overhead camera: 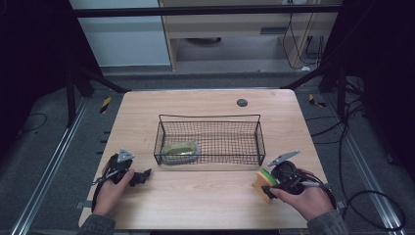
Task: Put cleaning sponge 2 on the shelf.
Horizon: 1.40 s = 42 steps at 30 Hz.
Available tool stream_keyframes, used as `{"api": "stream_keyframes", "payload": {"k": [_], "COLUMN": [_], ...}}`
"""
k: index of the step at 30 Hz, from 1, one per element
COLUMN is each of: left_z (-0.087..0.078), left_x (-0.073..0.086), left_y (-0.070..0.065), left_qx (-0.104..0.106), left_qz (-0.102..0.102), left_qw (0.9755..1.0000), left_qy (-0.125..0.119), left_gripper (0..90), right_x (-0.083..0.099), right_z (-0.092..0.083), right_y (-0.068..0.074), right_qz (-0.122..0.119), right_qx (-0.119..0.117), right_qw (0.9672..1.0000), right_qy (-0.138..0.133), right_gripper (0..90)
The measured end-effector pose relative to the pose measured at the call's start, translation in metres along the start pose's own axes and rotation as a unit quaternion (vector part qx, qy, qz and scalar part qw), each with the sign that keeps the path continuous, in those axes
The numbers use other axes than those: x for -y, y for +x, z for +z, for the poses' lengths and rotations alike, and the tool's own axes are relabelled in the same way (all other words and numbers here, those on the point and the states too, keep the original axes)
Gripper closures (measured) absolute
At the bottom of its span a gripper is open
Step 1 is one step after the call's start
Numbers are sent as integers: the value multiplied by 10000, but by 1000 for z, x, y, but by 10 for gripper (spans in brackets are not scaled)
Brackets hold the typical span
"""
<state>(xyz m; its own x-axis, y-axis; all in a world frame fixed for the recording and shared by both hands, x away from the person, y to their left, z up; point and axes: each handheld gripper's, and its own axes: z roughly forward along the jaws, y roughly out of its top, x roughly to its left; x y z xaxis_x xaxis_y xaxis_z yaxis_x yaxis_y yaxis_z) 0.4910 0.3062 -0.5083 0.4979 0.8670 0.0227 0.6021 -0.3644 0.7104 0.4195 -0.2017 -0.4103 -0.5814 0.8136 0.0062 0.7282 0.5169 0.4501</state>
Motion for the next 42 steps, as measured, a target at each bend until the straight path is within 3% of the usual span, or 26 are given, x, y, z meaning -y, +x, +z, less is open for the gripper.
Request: {"api": "stream_keyframes", "payload": {"k": [10,12,13,14,15,17,25,34,42], "left_z": [0,0,0,0,0,0,0,0,0], "left_x": [0,0,0,0,0,0,0,0,0], "left_y": [0,0,0,0,0,0,0,0,0], "left_qx": [0,0,0,0,-1,0,-2,-6,-9], "left_qz": [-1,-3,-2,-2,-2,-2,-5,-6,-9], "left_qw": [10000,10000,10000,10000,10000,10000,10000,10000,10000], "left_qy": [0,0,0,0,-1,-1,-2,-1,0], "left_gripper": [0,0,0,0,0,0,0,0,0], "right_x": [-15,-15,-16,-16,-16,-16,-16,-19,-30], "right_z": [16,20,22,22,20,17,-9,-24,-34], "right_y": [0,-1,-3,-3,-5,-7,-27,-51,-63], "right_qz": [-157,-153,-108,-108,-102,-71,105,246,277], "right_qx": [-65,-97,-128,-128,-198,-202,12,255,386], "right_qw": [9991,9987,9984,9984,9985,9986,9999,9990,9980], "right_qy": [377,471,534,534,508,485,15,-262,-416], "right_gripper": [430,476,570,570,635,640,641,640,640]}}
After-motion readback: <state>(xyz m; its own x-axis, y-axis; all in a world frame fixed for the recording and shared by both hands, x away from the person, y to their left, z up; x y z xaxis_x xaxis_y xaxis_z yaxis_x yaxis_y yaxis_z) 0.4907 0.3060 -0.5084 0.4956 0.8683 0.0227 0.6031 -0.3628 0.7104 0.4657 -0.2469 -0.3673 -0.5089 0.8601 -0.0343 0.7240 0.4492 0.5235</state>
